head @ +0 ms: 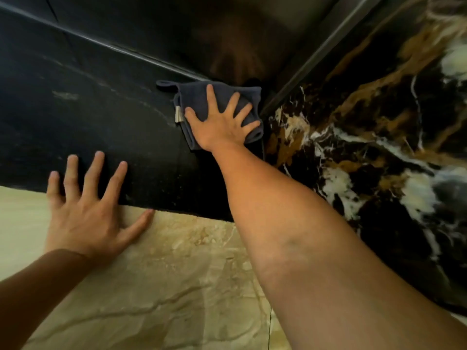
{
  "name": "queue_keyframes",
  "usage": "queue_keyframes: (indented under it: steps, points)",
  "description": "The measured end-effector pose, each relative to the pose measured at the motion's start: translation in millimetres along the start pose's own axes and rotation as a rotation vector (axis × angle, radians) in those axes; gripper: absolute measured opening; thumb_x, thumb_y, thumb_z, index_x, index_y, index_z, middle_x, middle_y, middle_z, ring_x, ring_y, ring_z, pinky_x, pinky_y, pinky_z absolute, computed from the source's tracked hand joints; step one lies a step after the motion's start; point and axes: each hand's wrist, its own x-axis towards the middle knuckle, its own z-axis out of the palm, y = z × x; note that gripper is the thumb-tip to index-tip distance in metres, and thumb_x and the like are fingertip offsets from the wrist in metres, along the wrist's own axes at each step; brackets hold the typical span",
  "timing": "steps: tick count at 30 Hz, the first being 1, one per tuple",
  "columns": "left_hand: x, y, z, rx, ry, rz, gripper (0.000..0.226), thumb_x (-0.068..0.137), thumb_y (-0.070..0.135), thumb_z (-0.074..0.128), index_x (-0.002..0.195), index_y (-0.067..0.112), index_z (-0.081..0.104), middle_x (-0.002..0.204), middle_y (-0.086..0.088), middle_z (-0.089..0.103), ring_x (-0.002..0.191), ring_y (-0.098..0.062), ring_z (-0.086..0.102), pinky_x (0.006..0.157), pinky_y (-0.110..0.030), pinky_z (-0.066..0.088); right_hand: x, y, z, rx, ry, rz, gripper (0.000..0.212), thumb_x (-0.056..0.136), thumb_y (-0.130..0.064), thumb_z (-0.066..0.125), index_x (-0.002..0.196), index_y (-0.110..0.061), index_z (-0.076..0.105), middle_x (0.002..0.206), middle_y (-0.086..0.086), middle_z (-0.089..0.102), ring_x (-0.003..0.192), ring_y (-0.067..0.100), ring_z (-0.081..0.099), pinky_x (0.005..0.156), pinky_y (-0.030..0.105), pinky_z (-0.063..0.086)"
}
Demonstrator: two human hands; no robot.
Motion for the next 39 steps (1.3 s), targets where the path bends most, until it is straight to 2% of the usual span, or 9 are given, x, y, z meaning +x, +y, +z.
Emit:
queue_keyframes:
  steps: [8,16,21,24,28,31,33,37,39]
  points:
    - [-2,-1,4,-0.01,0.022,-0.014,0.099,0.076,0.084,0.036,0.156,0.027,0.024,0.166,-0.017,0.018,0.153,-0.045,0.003,0.12,-0.06,0.002,-83,15,32,0.042,-0.033,0.001,0.08,0.082,-0.082,0.022,0.149,-0.054,-0.011,0.166,0.008,-0.021,0.147,0.047,-0.025,0.104,0.078,-0.013]
    - [-2,1,1,-0.02,0.036,-0.013,0.097,0.076,0.081,0.039,0.156,0.026,0.026,0.167,-0.016,0.017,0.153,-0.045,0.003,0.121,-0.061,0.001,-32,7,10,0.129,-0.15,0.067,0.083,0.08,-0.084,0.027,0.149,-0.055,-0.011,0.165,0.006,-0.026,0.147,0.048,-0.022,0.104,0.08,-0.011]
    - [-3,2,-8,-0.011,-0.007,-0.007,0.098,0.078,0.083,0.034,0.157,0.026,0.021,0.168,-0.015,0.012,0.153,-0.045,0.0,0.121,-0.061,0.001,-193,75,67,-0.002,-0.014,-0.091,0.076,0.085,-0.079,0.02,0.15,-0.053,-0.01,0.168,0.007,-0.012,0.149,0.048,-0.013,0.109,0.078,-0.002]
    - [-3,3,-7,0.005,-0.02,0.0,0.1,0.078,0.086,0.027,0.158,0.026,0.016,0.169,-0.015,0.008,0.153,-0.045,-0.003,0.122,-0.061,-0.001,-258,101,86,-0.042,-0.098,-0.072,0.077,0.083,-0.081,0.017,0.147,-0.054,-0.015,0.167,0.008,-0.016,0.148,0.049,-0.014,0.109,0.079,-0.004]
    - [-6,4,-7,0.055,-0.031,0.011,0.1,0.079,0.087,0.022,0.158,0.026,0.013,0.169,-0.015,0.005,0.153,-0.044,-0.005,0.121,-0.062,0.0,-193,78,71,-0.019,-0.045,-0.053,0.082,0.081,-0.082,0.025,0.149,-0.053,-0.009,0.166,0.01,-0.017,0.147,0.051,-0.017,0.107,0.079,-0.006]
    - [-3,5,-4,0.075,-0.015,0.001,0.1,0.079,0.087,0.022,0.158,0.027,0.011,0.17,-0.013,0.004,0.154,-0.042,-0.005,0.122,-0.061,0.0,-109,56,43,0.066,-0.123,-0.01,0.083,0.083,-0.081,0.026,0.151,-0.051,-0.011,0.165,0.009,-0.025,0.146,0.049,-0.025,0.108,0.077,-0.012]
    - [-3,3,-3,0.1,-0.015,-0.006,0.1,0.078,0.088,0.02,0.158,0.029,0.008,0.17,-0.011,0.002,0.154,-0.04,-0.007,0.122,-0.06,-0.001,-103,50,40,0.05,-0.109,-0.036,0.081,0.085,-0.079,0.025,0.152,-0.047,-0.009,0.165,0.009,-0.023,0.147,0.048,-0.023,0.109,0.076,-0.011]
    - [-5,5,-8,0.073,-0.031,0.0,0.101,0.078,0.089,0.02,0.158,0.029,0.007,0.17,-0.011,0.001,0.154,-0.04,-0.008,0.122,-0.06,-0.001,-231,88,81,0.043,0.074,-0.192,0.078,0.088,-0.074,0.027,0.155,-0.043,0.005,0.169,0.01,-0.001,0.151,0.046,-0.004,0.113,0.074,0.002]
    - [-6,0,-8,0.069,-0.046,0.008,0.1,0.079,0.089,0.019,0.158,0.029,0.004,0.17,-0.011,0.0,0.154,-0.041,-0.008,0.122,-0.06,-0.002,-304,112,106,0.03,0.064,-0.153,0.076,0.089,-0.074,0.026,0.155,-0.043,0.006,0.169,0.011,0.003,0.152,0.046,0.0,0.114,0.073,0.004]
